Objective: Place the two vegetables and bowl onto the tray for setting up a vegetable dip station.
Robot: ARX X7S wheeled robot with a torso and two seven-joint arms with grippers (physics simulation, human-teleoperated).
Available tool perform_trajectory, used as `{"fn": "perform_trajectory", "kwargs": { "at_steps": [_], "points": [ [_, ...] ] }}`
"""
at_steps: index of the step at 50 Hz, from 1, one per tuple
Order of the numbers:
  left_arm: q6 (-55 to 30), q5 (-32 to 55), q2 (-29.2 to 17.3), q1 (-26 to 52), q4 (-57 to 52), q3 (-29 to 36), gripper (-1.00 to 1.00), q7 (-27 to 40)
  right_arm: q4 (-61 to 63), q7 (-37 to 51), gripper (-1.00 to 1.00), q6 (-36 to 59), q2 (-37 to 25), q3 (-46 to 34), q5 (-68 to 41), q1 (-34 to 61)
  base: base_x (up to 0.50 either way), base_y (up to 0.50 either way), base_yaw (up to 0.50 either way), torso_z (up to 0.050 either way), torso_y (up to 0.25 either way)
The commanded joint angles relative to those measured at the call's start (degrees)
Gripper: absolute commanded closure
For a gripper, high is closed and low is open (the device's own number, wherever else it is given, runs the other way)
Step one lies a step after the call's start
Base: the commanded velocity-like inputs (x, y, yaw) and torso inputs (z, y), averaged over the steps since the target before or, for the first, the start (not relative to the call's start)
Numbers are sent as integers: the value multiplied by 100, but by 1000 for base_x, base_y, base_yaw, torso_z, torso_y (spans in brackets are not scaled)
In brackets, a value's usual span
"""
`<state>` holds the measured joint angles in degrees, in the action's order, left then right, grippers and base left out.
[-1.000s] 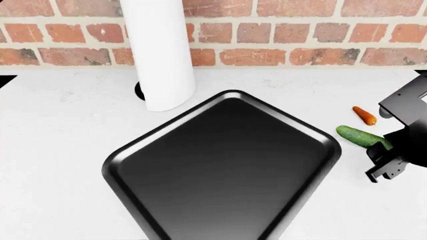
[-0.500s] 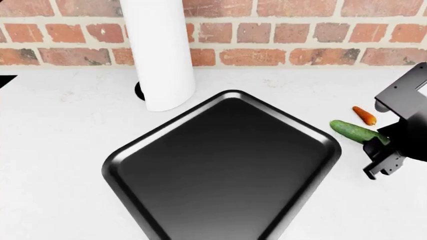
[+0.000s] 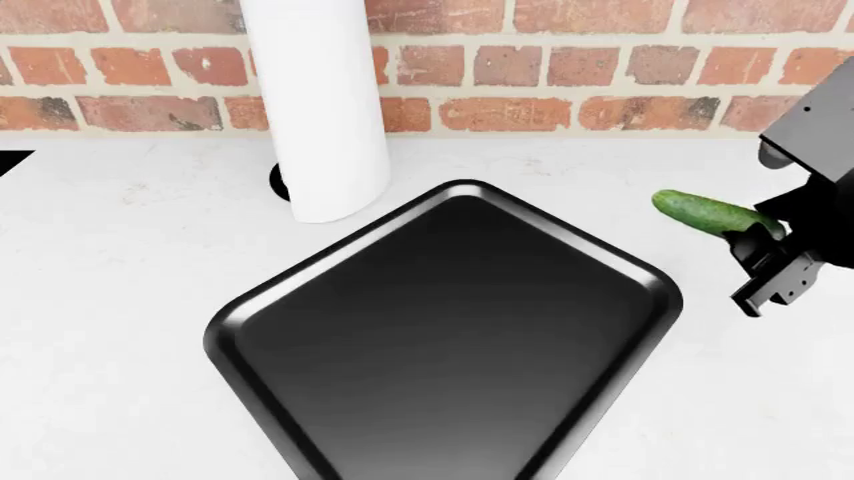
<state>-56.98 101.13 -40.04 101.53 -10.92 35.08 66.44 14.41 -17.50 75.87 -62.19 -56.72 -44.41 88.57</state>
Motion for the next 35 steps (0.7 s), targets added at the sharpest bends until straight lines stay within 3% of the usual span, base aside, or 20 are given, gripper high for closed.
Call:
{"fn": "perform_trajectory", "kwargs": {
  "at_steps": [1, 11, 21, 35],
  "points": [
    [11, 16, -10, 6, -10, 10, -100, 10, 176, -141, 100, 215, 325, 108, -42, 460, 0, 0, 0, 0, 0],
    [20, 10, -26, 9, -10, 18, -100, 1, 46, 226, 100, 447, 911, 859, -838, 295, 0, 0, 0, 0, 0],
    [37, -18, -34, 1, -3, 28, -100, -28, -127, 982, 100, 1255, 1604, 1684, -1875, 277, 0, 0, 0, 0, 0],
    [41, -14, -44, 37, 6, 36, -100, -38, -461, 1638, 100, 1229, 1957, 1274, -2443, 352, 0, 0, 0, 0, 0]
  ]
}}
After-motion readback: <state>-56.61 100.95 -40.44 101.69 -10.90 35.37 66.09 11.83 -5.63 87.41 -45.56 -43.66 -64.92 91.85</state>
